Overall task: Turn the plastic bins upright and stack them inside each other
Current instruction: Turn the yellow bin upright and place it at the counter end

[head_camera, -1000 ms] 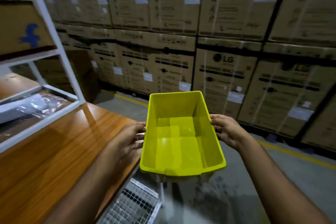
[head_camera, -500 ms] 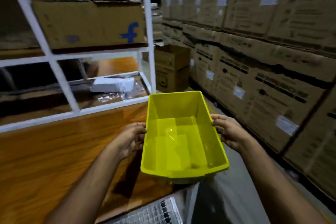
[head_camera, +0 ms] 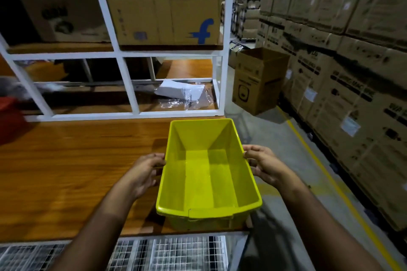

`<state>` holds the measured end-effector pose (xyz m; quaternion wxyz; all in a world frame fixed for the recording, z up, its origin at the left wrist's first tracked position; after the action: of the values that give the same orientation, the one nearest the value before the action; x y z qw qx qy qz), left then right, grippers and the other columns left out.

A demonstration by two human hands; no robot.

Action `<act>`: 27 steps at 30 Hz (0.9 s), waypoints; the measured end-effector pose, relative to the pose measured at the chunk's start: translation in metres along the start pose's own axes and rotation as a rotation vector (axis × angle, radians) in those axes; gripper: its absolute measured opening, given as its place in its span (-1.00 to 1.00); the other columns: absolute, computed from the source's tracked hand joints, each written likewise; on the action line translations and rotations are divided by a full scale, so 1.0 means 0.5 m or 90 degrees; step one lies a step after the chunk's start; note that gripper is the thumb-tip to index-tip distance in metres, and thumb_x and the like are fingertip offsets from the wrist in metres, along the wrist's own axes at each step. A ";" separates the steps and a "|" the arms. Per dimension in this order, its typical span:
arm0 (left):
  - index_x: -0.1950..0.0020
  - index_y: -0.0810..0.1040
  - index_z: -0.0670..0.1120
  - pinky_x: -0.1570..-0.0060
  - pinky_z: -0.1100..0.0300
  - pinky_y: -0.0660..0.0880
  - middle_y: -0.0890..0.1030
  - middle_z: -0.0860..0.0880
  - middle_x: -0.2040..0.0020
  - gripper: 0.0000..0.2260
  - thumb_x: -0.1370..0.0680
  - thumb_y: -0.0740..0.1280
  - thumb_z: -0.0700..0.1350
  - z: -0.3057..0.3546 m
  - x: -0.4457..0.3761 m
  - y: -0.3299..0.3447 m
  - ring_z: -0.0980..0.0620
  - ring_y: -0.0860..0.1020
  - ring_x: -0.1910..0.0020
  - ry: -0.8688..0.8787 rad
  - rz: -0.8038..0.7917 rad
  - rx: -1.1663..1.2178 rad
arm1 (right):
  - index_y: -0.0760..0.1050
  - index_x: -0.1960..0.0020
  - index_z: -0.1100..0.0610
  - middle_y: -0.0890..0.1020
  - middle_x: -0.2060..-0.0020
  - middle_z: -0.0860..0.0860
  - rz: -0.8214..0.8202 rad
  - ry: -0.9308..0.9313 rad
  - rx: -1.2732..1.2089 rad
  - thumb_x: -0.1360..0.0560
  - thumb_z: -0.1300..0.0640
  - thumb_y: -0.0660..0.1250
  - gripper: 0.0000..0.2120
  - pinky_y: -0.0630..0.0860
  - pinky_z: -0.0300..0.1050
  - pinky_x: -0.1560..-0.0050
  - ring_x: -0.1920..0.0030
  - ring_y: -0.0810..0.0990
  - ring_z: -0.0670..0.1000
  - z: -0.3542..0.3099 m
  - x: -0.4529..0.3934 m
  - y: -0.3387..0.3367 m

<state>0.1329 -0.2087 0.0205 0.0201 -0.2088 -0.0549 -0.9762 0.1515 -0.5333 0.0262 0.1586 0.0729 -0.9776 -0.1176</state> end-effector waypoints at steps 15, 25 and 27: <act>-0.17 0.52 0.06 0.03 0.03 0.58 0.62 -0.05 -0.02 -0.63 -0.36 0.42 -0.05 0.047 0.024 0.061 -0.01 0.60 0.09 0.295 0.207 -0.380 | 0.50 -0.26 0.26 0.61 0.03 0.20 0.041 0.001 -0.047 -0.52 0.33 0.32 -0.68 0.60 -0.07 0.18 0.15 0.56 0.12 0.030 0.001 -0.042; -0.29 0.56 -0.07 0.03 -0.05 0.61 0.65 -0.09 -0.12 -0.62 -0.47 0.42 -0.13 0.022 0.026 0.372 -0.05 0.63 0.06 0.295 0.029 -0.433 | 0.51 -0.21 0.23 0.55 0.24 0.06 -0.010 -0.020 -0.060 -0.55 0.32 0.30 -0.76 0.56 -0.21 0.37 0.36 0.52 -0.05 0.040 0.031 -0.051; -0.34 0.53 -0.07 0.06 -0.08 0.63 0.62 -0.11 -0.19 -0.58 -0.47 0.41 -0.12 0.016 0.022 0.396 -0.07 0.63 -0.03 0.283 0.035 -0.446 | 0.54 -0.19 0.21 0.58 0.23 0.05 -0.025 -0.022 -0.051 -0.56 0.31 0.31 -0.78 0.57 -0.20 0.34 0.34 0.54 -0.07 0.046 0.029 -0.050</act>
<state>0.1383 -0.4046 0.0518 -0.0149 0.0112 0.2920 -0.9562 0.1330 -0.5553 0.0028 0.1424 0.0838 -0.9731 -0.1608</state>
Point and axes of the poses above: each hand's wrist, its own x-axis away from the middle knuckle, its own y-axis out of the palm, z = x × y, the point moved 2 cm from there along -x, towards the middle knuckle
